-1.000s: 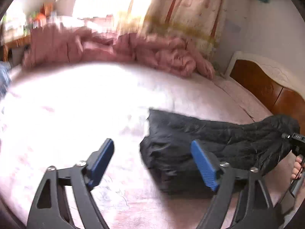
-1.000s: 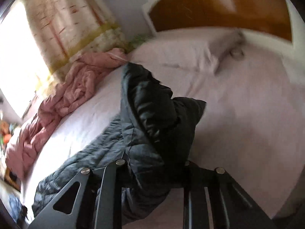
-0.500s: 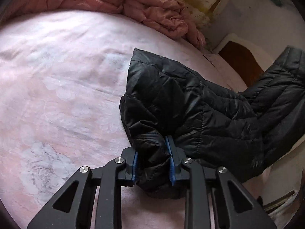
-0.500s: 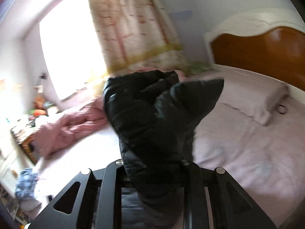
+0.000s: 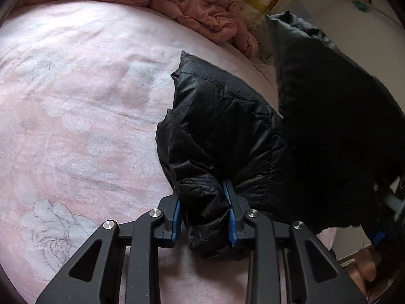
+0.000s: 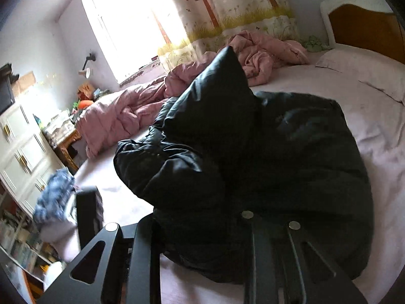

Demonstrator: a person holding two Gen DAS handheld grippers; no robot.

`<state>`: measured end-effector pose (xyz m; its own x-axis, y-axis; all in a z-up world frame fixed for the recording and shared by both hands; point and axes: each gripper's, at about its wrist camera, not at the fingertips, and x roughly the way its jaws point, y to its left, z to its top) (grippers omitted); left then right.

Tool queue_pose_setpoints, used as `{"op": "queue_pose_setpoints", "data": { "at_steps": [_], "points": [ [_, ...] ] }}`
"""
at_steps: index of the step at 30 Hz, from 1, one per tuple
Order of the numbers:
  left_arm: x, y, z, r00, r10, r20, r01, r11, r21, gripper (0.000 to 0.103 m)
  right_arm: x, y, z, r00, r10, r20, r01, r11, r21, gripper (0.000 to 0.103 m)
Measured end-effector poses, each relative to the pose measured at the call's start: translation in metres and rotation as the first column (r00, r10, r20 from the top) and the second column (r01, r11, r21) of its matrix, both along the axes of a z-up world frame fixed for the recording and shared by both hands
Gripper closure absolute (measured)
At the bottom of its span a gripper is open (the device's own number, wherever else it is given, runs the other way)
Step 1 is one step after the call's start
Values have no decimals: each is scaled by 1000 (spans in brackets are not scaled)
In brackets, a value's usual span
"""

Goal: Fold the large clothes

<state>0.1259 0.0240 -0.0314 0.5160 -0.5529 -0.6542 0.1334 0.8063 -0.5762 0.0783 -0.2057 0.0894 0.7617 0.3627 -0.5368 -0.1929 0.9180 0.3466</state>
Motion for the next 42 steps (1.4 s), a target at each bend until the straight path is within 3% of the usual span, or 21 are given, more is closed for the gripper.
{"op": "queue_pose_setpoints", "data": {
  "at_steps": [1,3,5,6,11,14,18,20,21,22,26,30,35,42],
  "points": [
    [4,-4,0,1000,0,5,0,1000,11,73,-4,0,-3,1000,-2,6,2,1000,-9,74],
    [6,-7,-1,1000,2,19,-3,999,34,70,-11,-2,-3,1000,8,12,-8,1000,-28,61],
    [5,-8,-2,1000,5,28,-6,999,41,69,-19,-10,2,1000,3,16,-2,999,-41,19],
    [3,-7,-2,999,6,33,-8,999,41,69,-24,-14,5,1000,-14,28,16,999,-44,15],
    [-8,-8,0,998,4,66,-8,998,66,69,-47,-44,30,994,-42,101,42,999,2,15],
    [-9,-10,1,998,3,71,-9,996,84,69,-44,-81,44,971,-189,144,190,982,3,15],
    [-4,-9,-1,998,3,57,-7,998,65,67,-3,-126,38,930,-363,66,366,930,-46,15],
    [-3,-7,-2,999,3,47,-6,998,59,66,26,-154,27,886,-463,-1,463,885,-45,15],
    [-2,-7,-3,999,3,45,-6,998,59,65,34,-170,18,844,-534,-40,534,845,-22,16],
    [5,-8,-4,999,2,45,-5,998,60,65,39,-180,12,834,-547,-71,549,836,11,16],
    [9,-11,-4,999,-1,52,-2,997,71,65,69,-187,-10,891,-408,-200,435,894,113,17],
    [11,-10,-5,999,2,43,-4,999,53,65,98,-161,-30,934,-212,-289,267,949,168,18],
    [11,-7,-5,999,0,41,-2,999,41,65,96,-116,-29,960,-153,-236,166,985,36,17],
    [11,-6,-6,999,-1,49,-1,999,43,66,71,-83,-15,984,-98,-150,81,990,-118,17]
  ]
}}
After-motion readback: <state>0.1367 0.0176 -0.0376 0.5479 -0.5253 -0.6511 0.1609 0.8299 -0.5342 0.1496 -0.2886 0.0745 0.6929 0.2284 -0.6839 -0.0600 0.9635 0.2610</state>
